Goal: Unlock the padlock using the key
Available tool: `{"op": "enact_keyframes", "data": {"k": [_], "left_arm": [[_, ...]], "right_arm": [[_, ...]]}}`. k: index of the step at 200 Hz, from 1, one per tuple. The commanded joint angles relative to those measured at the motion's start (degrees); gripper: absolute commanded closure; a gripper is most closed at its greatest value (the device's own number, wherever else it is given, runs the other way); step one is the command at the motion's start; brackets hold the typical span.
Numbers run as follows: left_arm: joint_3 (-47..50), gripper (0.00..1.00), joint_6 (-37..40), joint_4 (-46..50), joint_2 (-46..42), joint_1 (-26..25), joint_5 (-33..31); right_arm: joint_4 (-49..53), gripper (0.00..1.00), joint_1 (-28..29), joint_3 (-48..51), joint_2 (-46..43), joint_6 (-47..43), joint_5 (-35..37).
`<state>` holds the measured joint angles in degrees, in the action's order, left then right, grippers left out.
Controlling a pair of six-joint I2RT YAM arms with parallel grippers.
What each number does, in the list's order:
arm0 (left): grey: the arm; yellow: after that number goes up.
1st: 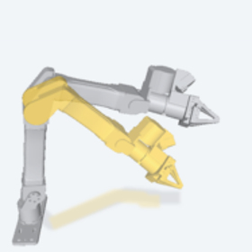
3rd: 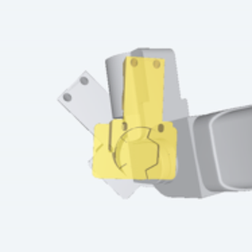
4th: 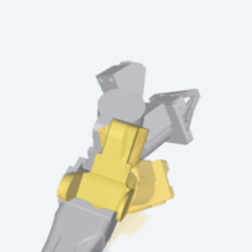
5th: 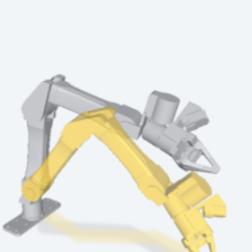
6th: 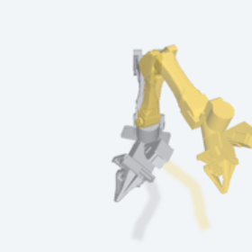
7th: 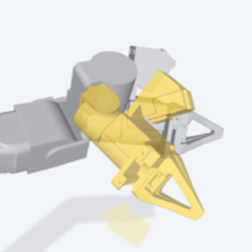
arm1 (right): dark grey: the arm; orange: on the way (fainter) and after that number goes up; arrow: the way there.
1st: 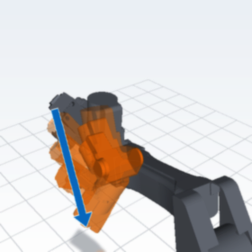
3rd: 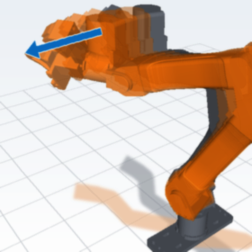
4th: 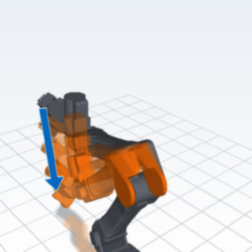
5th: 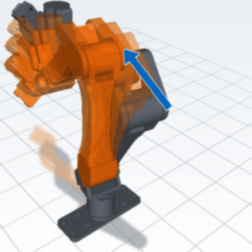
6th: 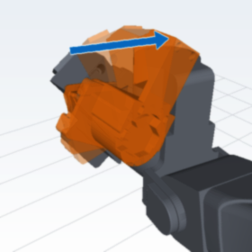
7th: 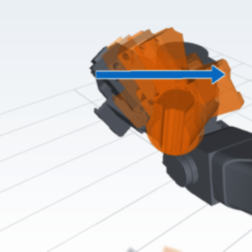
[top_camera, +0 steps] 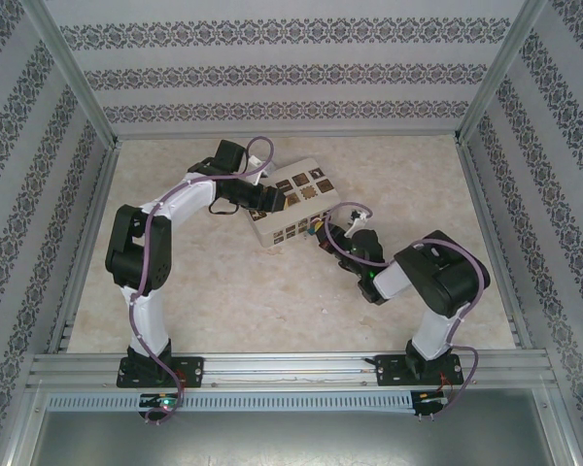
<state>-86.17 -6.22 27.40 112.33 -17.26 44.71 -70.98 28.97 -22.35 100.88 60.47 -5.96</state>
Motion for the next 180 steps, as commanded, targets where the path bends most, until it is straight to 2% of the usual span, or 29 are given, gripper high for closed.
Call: {"op": "enact_keyframes", "data": {"k": [1,50,107,141,180], "left_arm": [[2.4,0.29,0.4,-0.5,-2.9,-0.4,-1.8],[6.6,0.29,-0.2,-6.4,-8.7,-0.5,-3.8],[10.5,0.27,-3.6,-11.6,-17.2,-0.4,-8.0],[15.5,0.26,-6.8,-16.3,-23.8,-0.3,-10.8],[21.5,0.23,-2.9,-15.4,-32.6,-0.2,-17.6]], "right_arm": [[1.3,1.00,-0.8,1.8,-4.1,-2.8,1.5],[13.2,1.00,-0.8,4.2,-15.3,-7.8,2.5],[35.0,1.00,-0.8,3.0,-31.7,-15.1,3.3],[46.9,1.00,-0.8,-0.9,-39.2,-17.7,2.6],[58.9,1.00,-0.5,-4.0,-43.6,-19.8,0.9]]}}
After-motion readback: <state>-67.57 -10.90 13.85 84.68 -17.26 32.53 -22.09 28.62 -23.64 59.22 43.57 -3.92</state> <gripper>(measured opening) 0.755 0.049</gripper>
